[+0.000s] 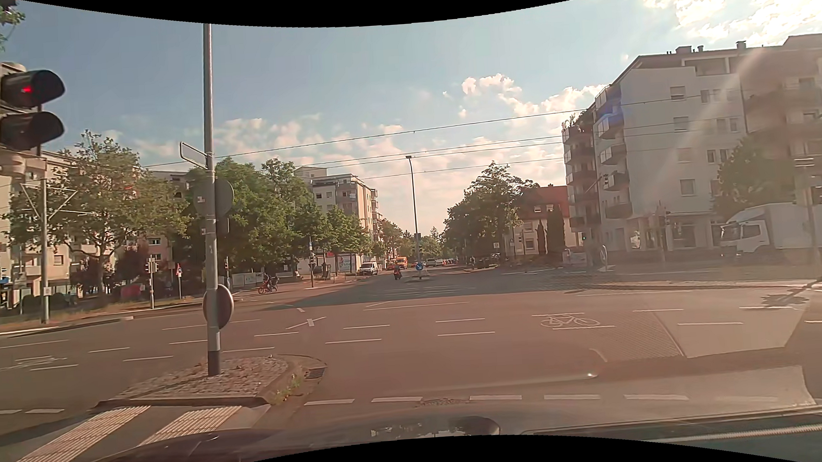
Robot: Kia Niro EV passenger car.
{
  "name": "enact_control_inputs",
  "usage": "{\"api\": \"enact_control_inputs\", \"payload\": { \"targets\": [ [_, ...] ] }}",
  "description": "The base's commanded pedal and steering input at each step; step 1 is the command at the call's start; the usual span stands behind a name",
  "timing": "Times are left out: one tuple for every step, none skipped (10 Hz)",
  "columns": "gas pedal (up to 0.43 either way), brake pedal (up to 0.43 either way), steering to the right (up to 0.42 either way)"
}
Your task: Follow the waypoints while adhering to traffic rules and regulations
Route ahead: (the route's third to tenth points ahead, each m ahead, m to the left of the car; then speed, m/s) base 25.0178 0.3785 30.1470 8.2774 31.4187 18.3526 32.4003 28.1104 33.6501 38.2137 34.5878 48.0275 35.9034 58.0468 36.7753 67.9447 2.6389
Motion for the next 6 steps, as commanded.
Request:
{"api": "enact_control_inputs", "payload": {
  "targets": [
    [0.028,0.000,-0.002],
    [0.008,0.000,-0.004],
    [0.000,0.000,-0.009],
    [0.000,0.000,-0.014],
    [0.000,0.000,-0.019],
    [0.000,0.000,-0.021]
  ]
}}
